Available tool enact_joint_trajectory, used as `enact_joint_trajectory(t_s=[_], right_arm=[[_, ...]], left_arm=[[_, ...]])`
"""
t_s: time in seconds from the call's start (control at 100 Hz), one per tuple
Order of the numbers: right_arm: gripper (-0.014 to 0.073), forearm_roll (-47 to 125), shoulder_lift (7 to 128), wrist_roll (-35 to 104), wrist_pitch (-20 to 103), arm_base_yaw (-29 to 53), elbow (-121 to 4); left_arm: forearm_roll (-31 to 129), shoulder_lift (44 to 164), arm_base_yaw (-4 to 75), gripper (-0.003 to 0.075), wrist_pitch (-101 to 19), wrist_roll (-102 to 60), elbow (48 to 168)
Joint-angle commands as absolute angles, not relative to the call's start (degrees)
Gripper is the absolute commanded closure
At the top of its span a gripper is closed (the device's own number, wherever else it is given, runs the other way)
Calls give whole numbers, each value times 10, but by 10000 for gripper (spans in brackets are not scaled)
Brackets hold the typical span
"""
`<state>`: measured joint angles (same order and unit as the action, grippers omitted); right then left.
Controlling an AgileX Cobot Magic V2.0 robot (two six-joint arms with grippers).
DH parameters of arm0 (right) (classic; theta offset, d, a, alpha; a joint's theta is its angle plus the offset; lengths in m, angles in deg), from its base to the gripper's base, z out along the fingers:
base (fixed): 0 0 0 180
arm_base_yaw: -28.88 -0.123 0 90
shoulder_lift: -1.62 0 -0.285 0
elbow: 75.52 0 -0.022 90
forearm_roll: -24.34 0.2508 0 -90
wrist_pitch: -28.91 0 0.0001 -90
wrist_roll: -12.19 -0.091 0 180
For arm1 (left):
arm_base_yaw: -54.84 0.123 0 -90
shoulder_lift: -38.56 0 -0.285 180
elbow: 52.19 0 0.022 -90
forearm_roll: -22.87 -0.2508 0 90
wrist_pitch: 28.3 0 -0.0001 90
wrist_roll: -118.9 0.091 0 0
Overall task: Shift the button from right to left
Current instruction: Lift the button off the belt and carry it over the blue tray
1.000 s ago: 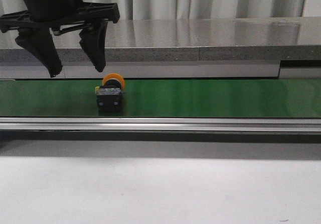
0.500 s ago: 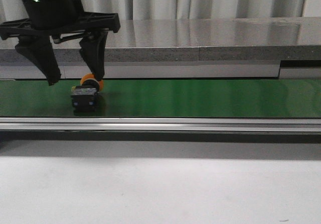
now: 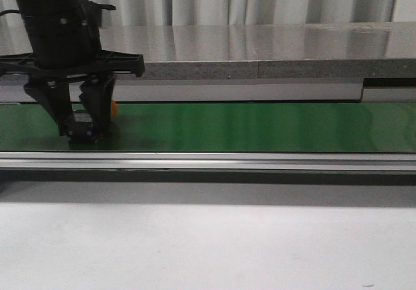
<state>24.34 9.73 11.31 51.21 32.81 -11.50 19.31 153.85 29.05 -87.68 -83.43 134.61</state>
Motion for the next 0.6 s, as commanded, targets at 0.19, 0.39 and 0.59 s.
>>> enact_joint_trajectory(t_s=[0.19,0.39,0.59], right_arm=[[662,243,104,116,461,328,-129],[662,243,104,116,461,328,-129],[662,243,104,116,461,328,-129]], left_arm=[[193,1506,298,590,-881,-840,1366],[176,1467,325,590,-881,-826,1365],[181,1433,419,590,-887,-765,1365]])
